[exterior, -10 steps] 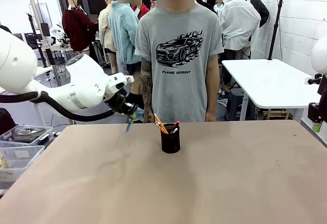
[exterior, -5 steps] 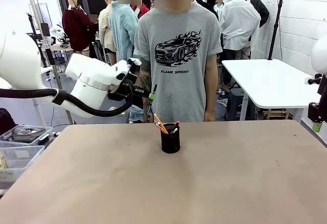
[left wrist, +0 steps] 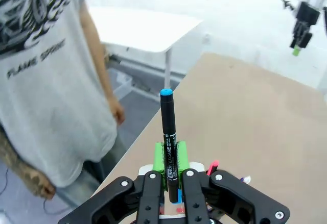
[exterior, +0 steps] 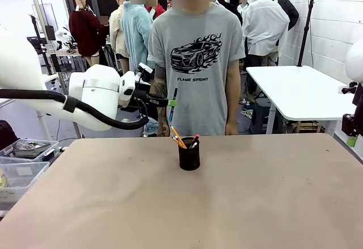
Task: Place the pens into the pen holder.
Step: Pick up a writing instrument from the table and place it into the Pen holder.
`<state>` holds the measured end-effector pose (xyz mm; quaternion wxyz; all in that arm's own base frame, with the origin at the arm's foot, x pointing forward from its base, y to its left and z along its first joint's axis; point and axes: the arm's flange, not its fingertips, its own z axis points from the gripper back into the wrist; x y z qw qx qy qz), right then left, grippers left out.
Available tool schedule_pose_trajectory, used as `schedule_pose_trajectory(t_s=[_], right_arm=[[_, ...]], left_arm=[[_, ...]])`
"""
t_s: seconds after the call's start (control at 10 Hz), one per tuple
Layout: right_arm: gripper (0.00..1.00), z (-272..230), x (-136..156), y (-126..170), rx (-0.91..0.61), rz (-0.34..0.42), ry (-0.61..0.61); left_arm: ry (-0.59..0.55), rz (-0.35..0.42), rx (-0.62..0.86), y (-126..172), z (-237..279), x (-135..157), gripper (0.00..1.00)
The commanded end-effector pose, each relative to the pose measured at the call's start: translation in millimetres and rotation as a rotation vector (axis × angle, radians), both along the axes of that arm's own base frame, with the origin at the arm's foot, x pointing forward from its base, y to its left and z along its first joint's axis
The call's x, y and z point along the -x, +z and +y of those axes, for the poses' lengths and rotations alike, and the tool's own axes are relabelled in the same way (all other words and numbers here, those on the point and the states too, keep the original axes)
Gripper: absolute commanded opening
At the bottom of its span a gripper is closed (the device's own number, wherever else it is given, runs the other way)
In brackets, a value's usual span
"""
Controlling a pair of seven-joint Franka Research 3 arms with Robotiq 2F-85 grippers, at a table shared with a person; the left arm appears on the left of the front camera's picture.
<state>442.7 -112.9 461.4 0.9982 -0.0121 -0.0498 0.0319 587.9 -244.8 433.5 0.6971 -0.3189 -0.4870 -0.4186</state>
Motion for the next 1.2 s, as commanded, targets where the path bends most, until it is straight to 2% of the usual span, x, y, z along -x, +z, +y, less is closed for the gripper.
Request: schedule_pose_trajectory(t_s=[0.0, 0.2, 0.4, 0.7, 1.1], right_arm=[[0.61, -0.1, 0.0, -0.5, -0.005, 0.0, 0.0], [0.61, -0.1, 0.0, -0.5, -0.005, 0.0, 0.0], [0.61, -0.1, 0.0, -0.5, -0.005, 0.0, 0.0], [0.61, -0.1, 0.0, -0.5, -0.005, 0.0, 0.0], [0.61, -0.1, 0.0, -0.5, -0.005, 0.0, 0.0]], left_arm=[[-0.095, 0.008, 0.049, -18.3, -1.8, 11.4, 0.0], [-0.179, -0.008, 0.095, -26.7, -19.0, 14.1, 0.0], [-0.268, 0.021, 0.053, -45.3, -43.1, 10.5, 0.0], [-0.315, 0.037, 0.018, -59.5, -58.8, 10.4, 0.0], [-0.298, 0.058, -0.06, -72.1, -55.6, 7.7, 0.0]])
